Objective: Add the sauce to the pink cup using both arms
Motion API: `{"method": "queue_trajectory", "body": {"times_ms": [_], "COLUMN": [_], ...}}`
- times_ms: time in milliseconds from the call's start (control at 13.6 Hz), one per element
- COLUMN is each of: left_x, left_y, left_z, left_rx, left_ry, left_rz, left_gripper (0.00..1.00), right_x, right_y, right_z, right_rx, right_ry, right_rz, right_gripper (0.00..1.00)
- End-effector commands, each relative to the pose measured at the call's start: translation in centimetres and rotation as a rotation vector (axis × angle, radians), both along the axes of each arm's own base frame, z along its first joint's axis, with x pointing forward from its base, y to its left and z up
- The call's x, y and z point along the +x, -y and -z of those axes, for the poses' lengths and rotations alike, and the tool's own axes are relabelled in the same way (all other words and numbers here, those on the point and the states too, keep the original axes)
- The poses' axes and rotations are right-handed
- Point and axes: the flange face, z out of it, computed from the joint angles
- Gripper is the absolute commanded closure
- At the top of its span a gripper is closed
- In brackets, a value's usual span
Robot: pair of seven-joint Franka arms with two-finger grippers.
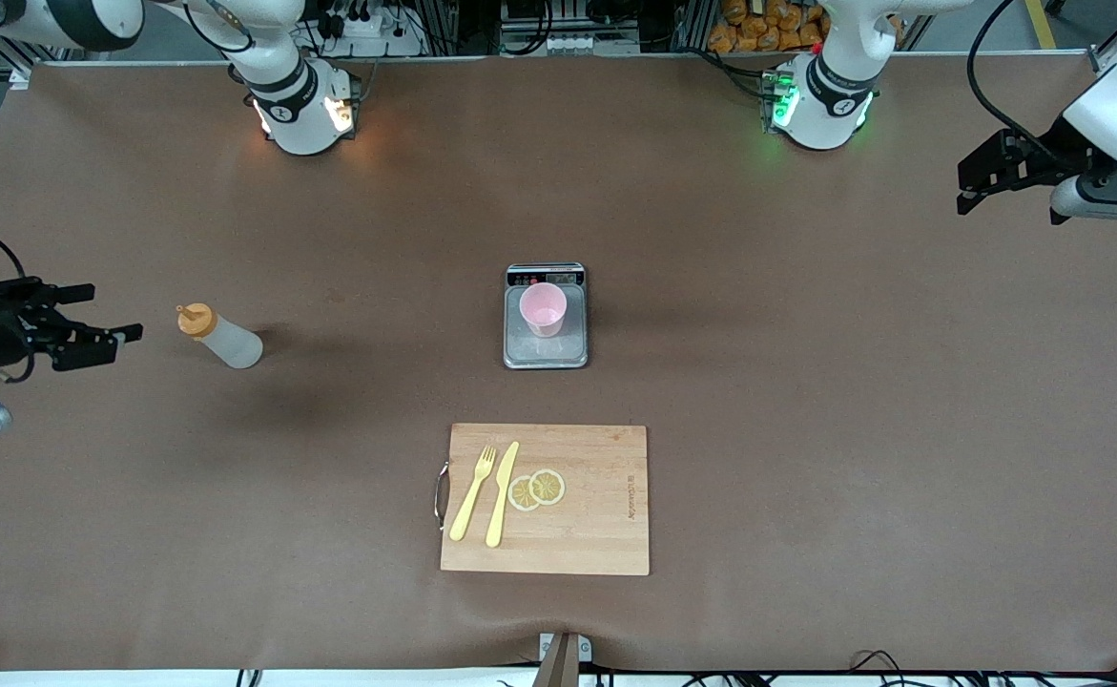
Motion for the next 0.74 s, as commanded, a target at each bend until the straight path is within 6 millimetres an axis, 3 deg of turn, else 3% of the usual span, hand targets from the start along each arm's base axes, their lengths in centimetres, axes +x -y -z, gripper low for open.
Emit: {"method": "queue_trajectory", "body": {"times_ms": [0,221,662], "left_x": [-0.1,-0.1,-0.1], "left_y": [-0.3,-0.3,-0.4], "left_z": [-0.5,-0.5,-0.6], "left_rx": [0.007,0.009,0.012], "left_ry": [0.005,0.005,0.007], "left_rz": [0.019,0.019,0.018], "left_gripper": [0.0,0.0,0.0], "right_x": [-1.4,-4.4,-8.8], "right_y": [-0.8,-1.9,-1.8], "right_z": [-4.5,-8.1,-12.2], "right_rx": [-0.075,-0.097,-0.213], "right_ry": [0.119,0.237,0.535], "right_rz": [-0.121,-0.187,-0.368], "right_gripper": [0.0,0.0,0.0]}}
